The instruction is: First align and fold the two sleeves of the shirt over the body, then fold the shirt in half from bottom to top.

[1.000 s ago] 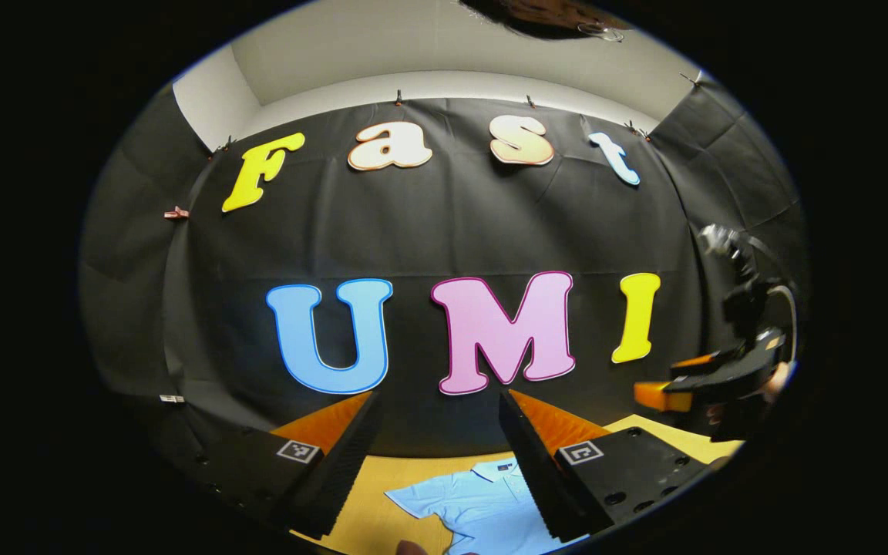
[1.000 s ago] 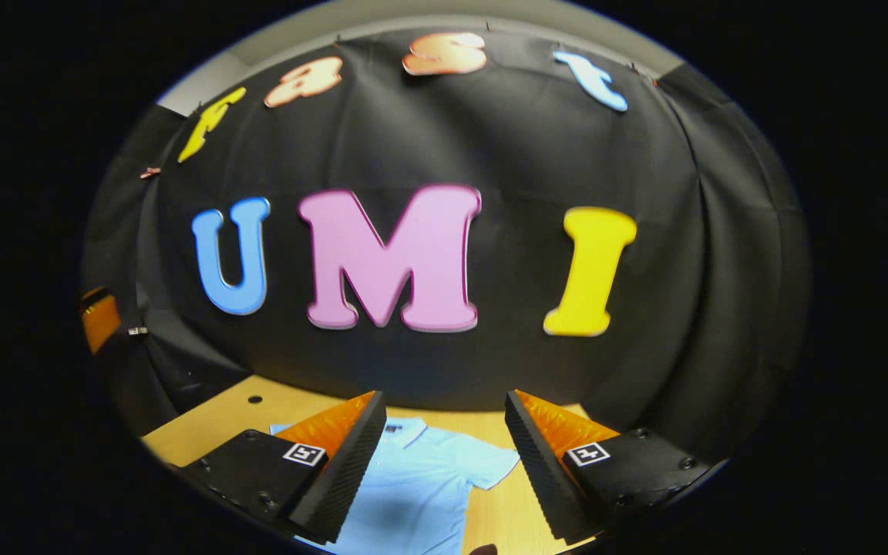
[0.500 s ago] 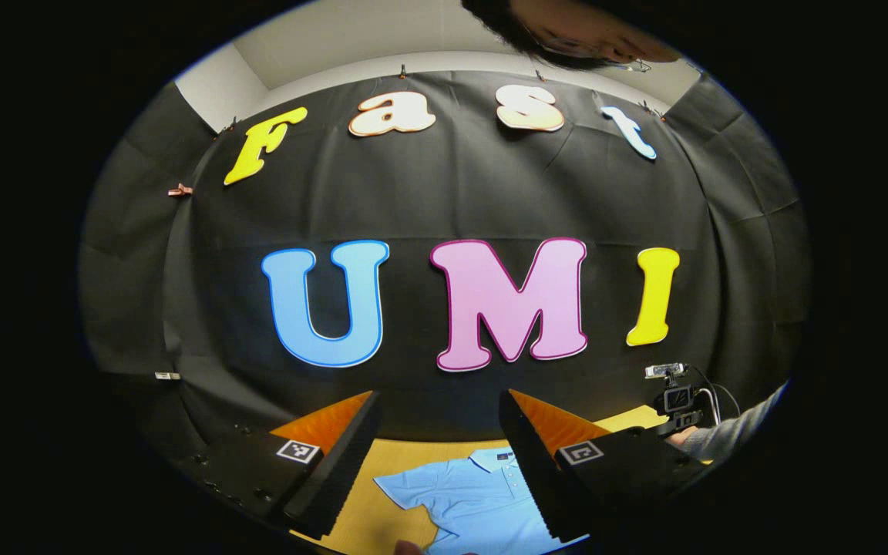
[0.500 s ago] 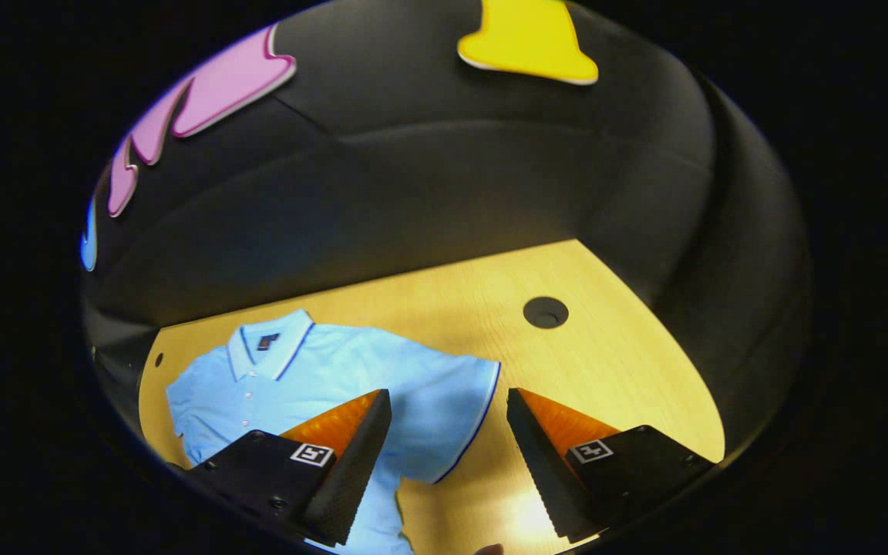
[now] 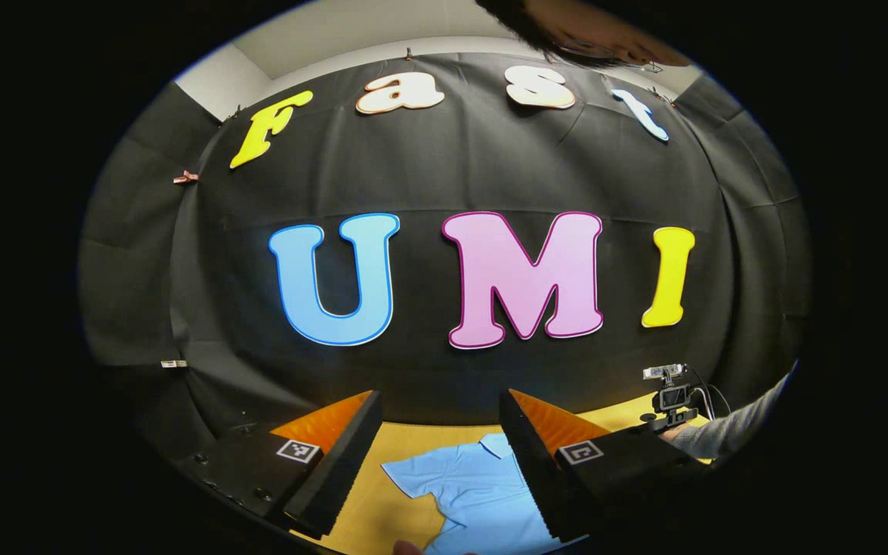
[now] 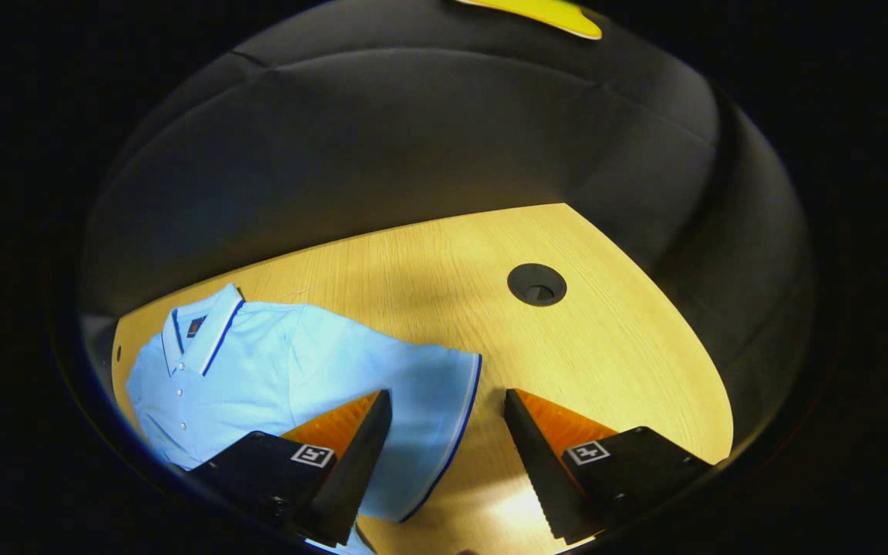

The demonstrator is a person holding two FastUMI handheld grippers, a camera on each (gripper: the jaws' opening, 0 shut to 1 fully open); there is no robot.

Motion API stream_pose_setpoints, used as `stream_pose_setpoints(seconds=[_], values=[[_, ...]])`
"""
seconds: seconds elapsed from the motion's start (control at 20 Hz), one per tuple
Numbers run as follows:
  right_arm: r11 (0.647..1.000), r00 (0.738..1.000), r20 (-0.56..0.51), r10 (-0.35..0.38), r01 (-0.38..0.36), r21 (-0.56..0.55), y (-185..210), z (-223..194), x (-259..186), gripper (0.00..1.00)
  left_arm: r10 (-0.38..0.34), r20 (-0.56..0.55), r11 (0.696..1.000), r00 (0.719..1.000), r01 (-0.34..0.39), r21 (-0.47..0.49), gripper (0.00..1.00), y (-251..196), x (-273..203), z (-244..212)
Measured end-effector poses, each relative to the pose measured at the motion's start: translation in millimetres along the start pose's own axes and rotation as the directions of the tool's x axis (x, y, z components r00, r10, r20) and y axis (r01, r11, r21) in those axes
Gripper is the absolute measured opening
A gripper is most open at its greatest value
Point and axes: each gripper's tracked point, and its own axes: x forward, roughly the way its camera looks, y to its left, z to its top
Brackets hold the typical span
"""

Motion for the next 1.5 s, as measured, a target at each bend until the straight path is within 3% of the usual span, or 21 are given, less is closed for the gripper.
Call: stream_pose_setpoints(seconds=[0.15,0.35,0.4,0.5,0.55,0.75,0.9,1.1,1.25,1.5], values=[[1.0,1.0,-0.007,-0.01,0.011,0.028,0,3,4,0.91,0.008,-0.007,1.0,1.0,-0.008,0.004,0.97,5,-3,-2],[0.998,0.999,-0.017,-0.027,0.028,0.06,-6,5,8,0.54,0.02,-0.017,1.0,1.0,-0.02,0.011,0.97,12,-7,-7],[0.997,0.999,-0.017,-0.027,0.028,0.068,-6,6,8,0.53,0.024,-0.019,1.0,1.0,-0.024,0.012,0.97,13,-7,-9],[0.996,1.0,-0.02,-0.016,0.017,0.087,-6,6,8,0.26,0.028,-0.026,1.0,0.999,-0.027,0.011,0.97,15,-5,-11],[0.996,1.0,-0.021,-0.006,0.008,0.091,-5,6,7,0.31,0.029,-0.028,1.0,0.999,-0.029,0.01,0.97,16,-4,-11],[0.998,1.0,-0.014,0.027,-0.026,0.065,2,6,6,0.05,0.029,-0.026,1.0,0.999,-0.028,0.012,0.97,17,-3,-13],[0.998,0.999,0.001,0.053,-0.053,0.029,12,7,1,0.05,0.032,-0.031,0.999,0.999,-0.032,0.008,0.97,20,-3,-16],[0.994,0.989,0.102,0.106,-0.107,-0.002,43,38,-22,0.05,0.05,-0.037,0.999,0.998,-0.05,0.003,0.97,31,-6,-21],[0.978,0.969,0.136,0.208,-0.207,-0.017,97,48,-49,0.05,0.066,-0.039,0.998,0.997,-0.066,-0.006,0.97,40,-9,-22],[0.924,0.917,0.122,0.38,-0.369,-0.1,211,31,-91,0.05,0.101,-0.028,0.995,0.994,-0.101,-0.006,0.96,64,-21,-16]])
